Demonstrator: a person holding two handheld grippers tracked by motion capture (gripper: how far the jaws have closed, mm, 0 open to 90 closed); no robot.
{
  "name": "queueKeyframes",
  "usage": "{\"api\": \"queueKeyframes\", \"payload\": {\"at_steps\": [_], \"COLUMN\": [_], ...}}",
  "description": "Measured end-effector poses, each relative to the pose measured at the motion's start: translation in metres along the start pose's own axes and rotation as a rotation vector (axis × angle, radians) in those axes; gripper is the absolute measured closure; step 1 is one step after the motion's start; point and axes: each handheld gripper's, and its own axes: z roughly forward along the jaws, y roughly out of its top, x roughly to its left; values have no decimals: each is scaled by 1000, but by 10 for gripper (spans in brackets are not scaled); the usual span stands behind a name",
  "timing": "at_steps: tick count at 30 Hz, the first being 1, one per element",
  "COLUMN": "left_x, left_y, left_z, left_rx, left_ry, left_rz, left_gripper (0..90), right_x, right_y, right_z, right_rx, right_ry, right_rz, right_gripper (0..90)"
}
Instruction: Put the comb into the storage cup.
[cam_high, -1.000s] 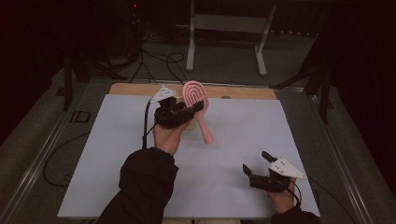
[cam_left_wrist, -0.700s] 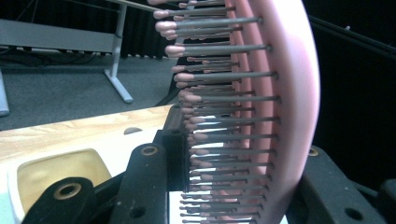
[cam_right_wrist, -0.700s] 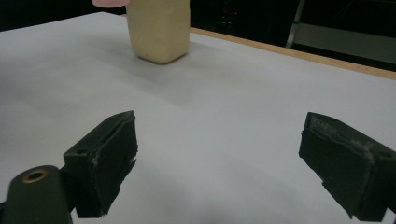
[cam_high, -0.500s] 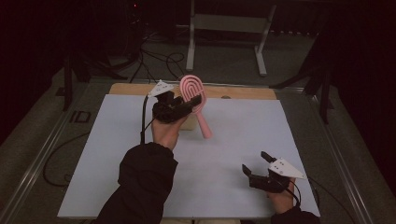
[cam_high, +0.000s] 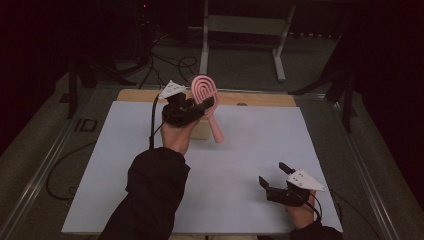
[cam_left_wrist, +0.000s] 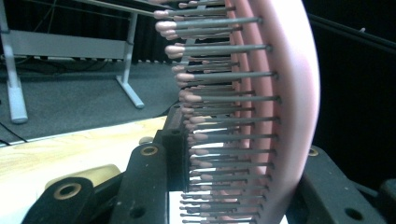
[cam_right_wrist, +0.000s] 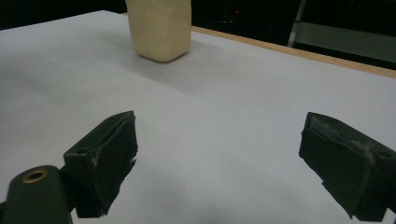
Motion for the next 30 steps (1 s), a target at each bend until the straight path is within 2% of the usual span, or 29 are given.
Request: {"api": "queueKeyframes", "payload": {"at_steps": [15, 30], "left_x": [11, 16], "left_y": [9, 20], "left_z": [2, 2], "left_rx": [-10, -30], "left_ry": [45, 81], "left_rz": [21, 42], "left_gripper": [644, 644], "right_x": [1, 1], "right_y": [-1, -1], "right_z": [1, 2], "right_rx": [9, 20], "right_ry": [-1, -11], "right_rz": [-6, -4], "right_gripper": [111, 113]}}
